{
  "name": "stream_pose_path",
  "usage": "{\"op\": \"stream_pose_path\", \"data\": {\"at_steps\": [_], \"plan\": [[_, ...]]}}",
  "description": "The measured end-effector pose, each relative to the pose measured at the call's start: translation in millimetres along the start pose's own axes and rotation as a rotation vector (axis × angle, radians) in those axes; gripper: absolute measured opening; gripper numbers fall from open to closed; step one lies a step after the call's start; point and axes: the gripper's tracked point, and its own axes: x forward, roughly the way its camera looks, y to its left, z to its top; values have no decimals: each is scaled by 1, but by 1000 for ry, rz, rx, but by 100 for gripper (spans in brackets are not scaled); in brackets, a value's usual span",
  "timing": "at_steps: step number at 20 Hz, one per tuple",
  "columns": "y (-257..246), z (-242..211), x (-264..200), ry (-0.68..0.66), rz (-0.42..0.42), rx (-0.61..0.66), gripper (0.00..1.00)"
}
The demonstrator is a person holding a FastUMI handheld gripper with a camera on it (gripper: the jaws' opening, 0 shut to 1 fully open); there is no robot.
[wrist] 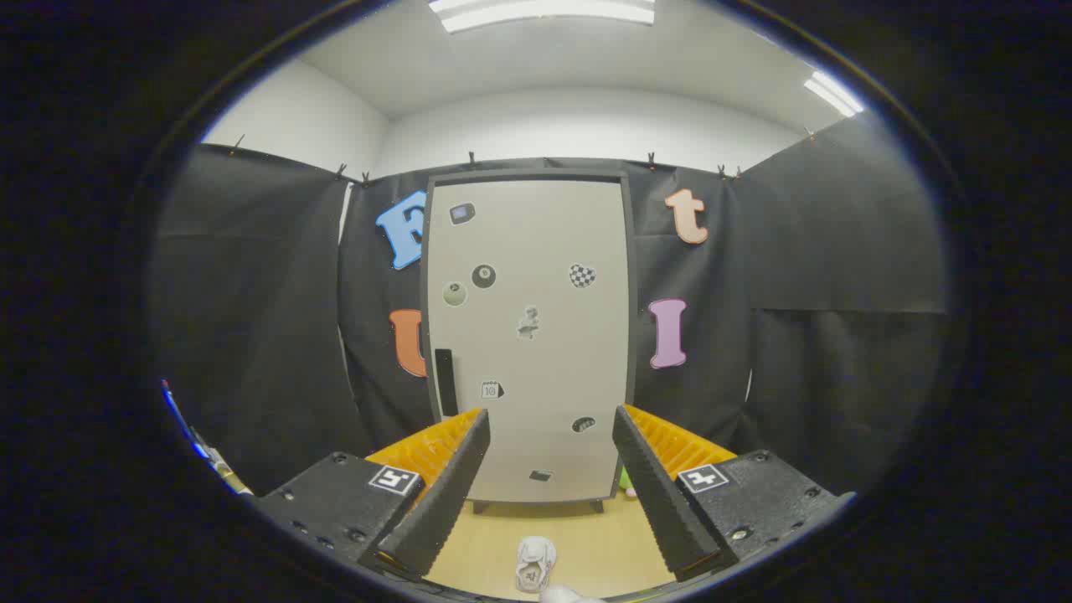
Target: Open the shoe cabinet door, grab the shoes and put them into the shoe cabinet, then close the shoe cabinet door.
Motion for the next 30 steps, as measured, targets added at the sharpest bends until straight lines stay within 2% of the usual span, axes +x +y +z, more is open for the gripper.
{"op": "stream_pose_path", "data": {"at_steps": [20,24,30], "plan": [[18,-3,14,12,-27,-12,97],[32,-11,34,12,-35,-5,97],[79,-26,89,31,22,32,97]]}}
